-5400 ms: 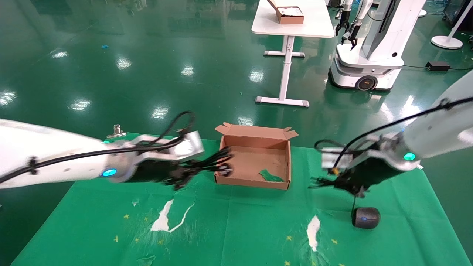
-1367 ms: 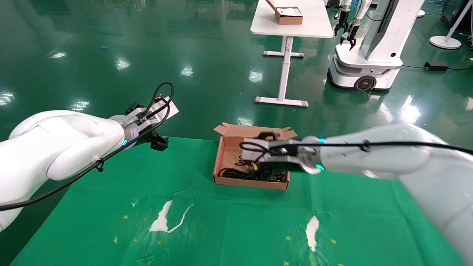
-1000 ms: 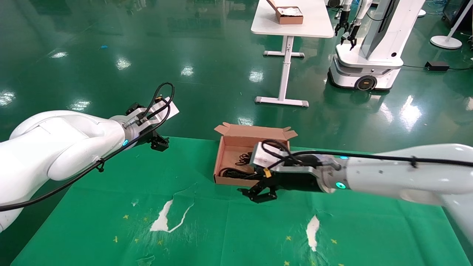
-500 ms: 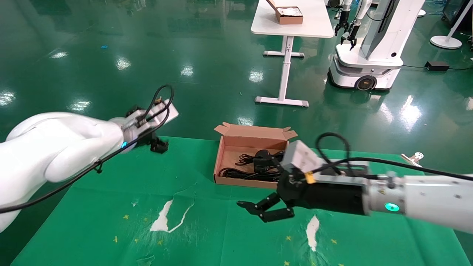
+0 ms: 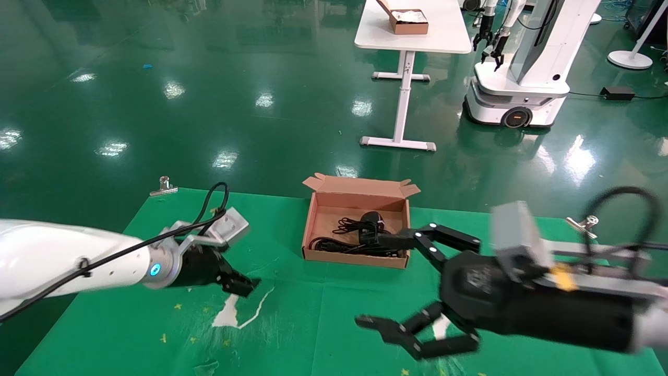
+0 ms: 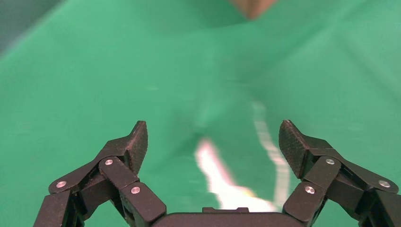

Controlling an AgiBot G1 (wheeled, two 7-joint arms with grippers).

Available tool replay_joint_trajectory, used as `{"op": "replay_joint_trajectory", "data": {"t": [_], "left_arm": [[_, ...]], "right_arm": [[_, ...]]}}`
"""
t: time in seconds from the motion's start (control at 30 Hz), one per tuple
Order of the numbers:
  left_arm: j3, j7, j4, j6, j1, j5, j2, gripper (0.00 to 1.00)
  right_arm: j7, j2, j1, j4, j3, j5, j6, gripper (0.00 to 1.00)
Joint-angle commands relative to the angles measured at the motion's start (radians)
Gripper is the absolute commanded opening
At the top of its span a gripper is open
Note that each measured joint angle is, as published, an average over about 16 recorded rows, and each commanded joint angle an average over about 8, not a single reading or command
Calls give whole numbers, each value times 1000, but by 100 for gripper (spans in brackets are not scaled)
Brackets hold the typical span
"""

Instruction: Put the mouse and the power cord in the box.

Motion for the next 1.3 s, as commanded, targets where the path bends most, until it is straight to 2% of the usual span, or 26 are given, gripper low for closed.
{"op": "replay_joint_trajectory", "data": {"t": [0.03, 0.23, 0.4, 1.3], "left_arm": [[-36, 37, -19, 28, 23, -56, -20, 100], [-144, 147, -76, 114, 93, -224, -81, 100], [-234, 238, -123, 184, 152, -364, -131, 100], [-715, 727, -376, 562, 463, -1110, -401, 100]], "right_arm": [[10, 25, -22, 26, 27, 33, -27, 100], [39, 99, -86, 99, 106, 129, -106, 100], [51, 128, -112, 128, 137, 167, -138, 100], [50, 130, -112, 129, 136, 170, -139, 100]]}}
